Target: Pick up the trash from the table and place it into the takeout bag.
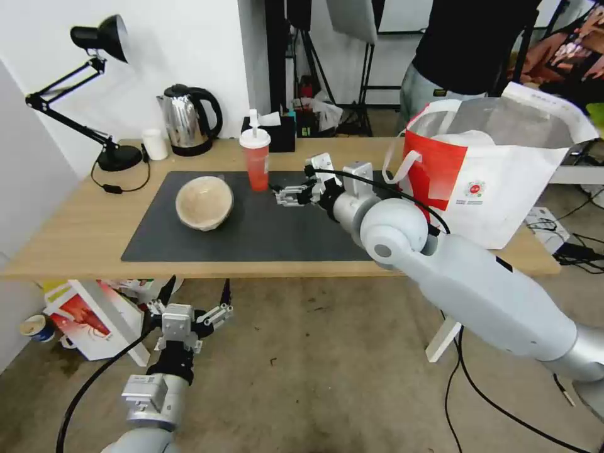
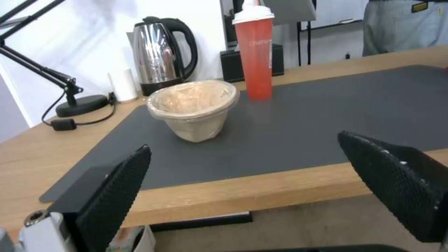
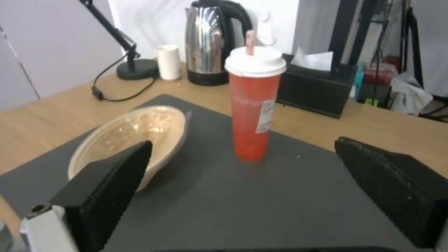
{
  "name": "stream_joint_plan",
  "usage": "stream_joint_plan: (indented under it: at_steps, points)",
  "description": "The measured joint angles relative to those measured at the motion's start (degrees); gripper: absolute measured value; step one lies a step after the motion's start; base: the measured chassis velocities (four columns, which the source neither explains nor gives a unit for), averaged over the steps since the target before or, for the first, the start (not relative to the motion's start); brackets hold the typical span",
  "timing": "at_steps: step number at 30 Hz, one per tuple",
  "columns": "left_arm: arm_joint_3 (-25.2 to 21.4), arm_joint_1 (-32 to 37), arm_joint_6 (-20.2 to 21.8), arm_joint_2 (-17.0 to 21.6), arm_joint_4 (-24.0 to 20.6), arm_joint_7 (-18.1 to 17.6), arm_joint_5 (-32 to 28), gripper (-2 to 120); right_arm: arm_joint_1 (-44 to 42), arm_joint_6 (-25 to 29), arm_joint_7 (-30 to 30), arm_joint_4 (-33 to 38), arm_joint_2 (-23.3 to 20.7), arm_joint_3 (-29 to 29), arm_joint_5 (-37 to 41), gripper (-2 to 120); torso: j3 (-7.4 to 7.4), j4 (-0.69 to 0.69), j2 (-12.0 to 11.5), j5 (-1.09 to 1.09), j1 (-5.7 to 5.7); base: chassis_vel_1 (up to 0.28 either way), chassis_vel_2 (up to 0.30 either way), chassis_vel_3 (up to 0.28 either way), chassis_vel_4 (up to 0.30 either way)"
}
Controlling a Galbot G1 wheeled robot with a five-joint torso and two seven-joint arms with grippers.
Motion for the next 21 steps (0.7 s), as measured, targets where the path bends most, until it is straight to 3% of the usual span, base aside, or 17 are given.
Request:
stream_joint_plan:
  at_steps: [14,21]
  points:
    - [0.0,0.0,0.0,0.0,0.0,0.0,0.0,100,4.51,0.01,-1.52,-8.45,5.22,-0.2,1.71,100,0.0,0.0,0.0,0.0,0.0,0.0,0.0,0.0,0.0]
    - [0.0,0.0,0.0,0.0,0.0,0.0,0.0,100,6.93,-0.3,-2.95,-16.06,9.4,-0.63,1.42,100,0.0,0.01,-0.01,-0.01,-0.01,0.0,0.0,0.0,0.0]
